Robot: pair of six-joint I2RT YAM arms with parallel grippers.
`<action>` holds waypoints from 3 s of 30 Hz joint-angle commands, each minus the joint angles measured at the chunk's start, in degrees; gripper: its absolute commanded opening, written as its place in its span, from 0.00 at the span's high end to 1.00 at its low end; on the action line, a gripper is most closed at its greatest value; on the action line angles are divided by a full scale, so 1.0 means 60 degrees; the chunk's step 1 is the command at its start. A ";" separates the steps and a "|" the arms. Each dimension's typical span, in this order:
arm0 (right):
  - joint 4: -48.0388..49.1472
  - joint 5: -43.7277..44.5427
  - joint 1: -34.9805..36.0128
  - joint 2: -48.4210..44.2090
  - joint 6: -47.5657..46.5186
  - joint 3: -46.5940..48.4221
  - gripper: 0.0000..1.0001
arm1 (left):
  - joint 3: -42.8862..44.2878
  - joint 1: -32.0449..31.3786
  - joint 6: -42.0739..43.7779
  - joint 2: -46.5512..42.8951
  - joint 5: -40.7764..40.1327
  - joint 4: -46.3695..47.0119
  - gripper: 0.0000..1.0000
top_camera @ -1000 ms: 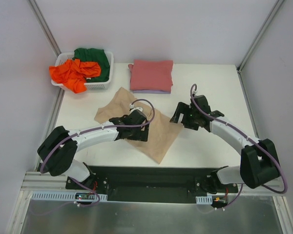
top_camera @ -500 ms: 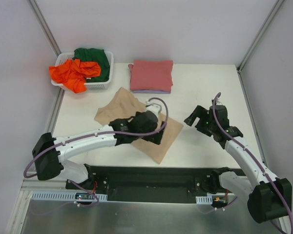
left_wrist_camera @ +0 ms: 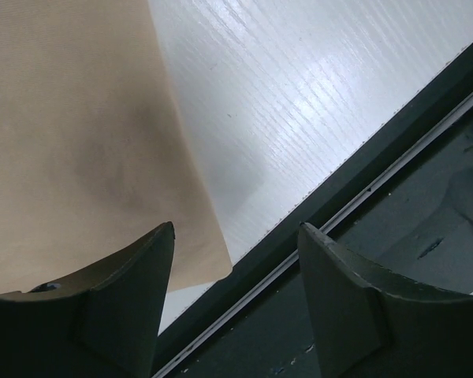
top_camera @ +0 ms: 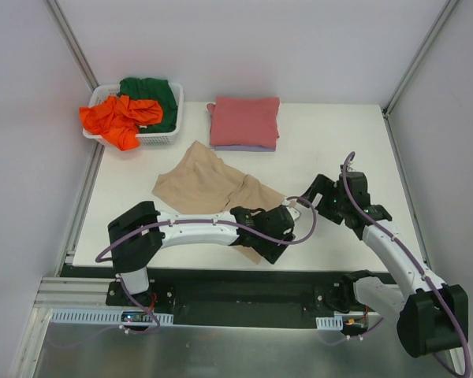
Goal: Fold and stack the t-shirts
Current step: Grab one side of the 2/3 rectangular tshirt with both arms, then fold the long partially folded tshirt into a neat square
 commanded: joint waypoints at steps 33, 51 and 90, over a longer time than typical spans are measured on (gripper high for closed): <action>0.1297 -0.1177 -0.0283 0.1877 0.0724 -0.0074 0.01 | -0.0406 -0.0460 -0.0635 0.1139 -0.1224 -0.0790 0.88; 0.2572 -0.1236 0.0421 0.4955 0.1398 0.0454 0.60 | -0.0435 -0.0489 -0.0723 0.0875 -0.1224 -0.0775 1.00; -0.5134 0.0184 -0.1749 0.0898 -0.2763 0.5024 0.99 | 0.1251 -0.0418 -0.1426 -0.1541 0.2891 0.2052 1.00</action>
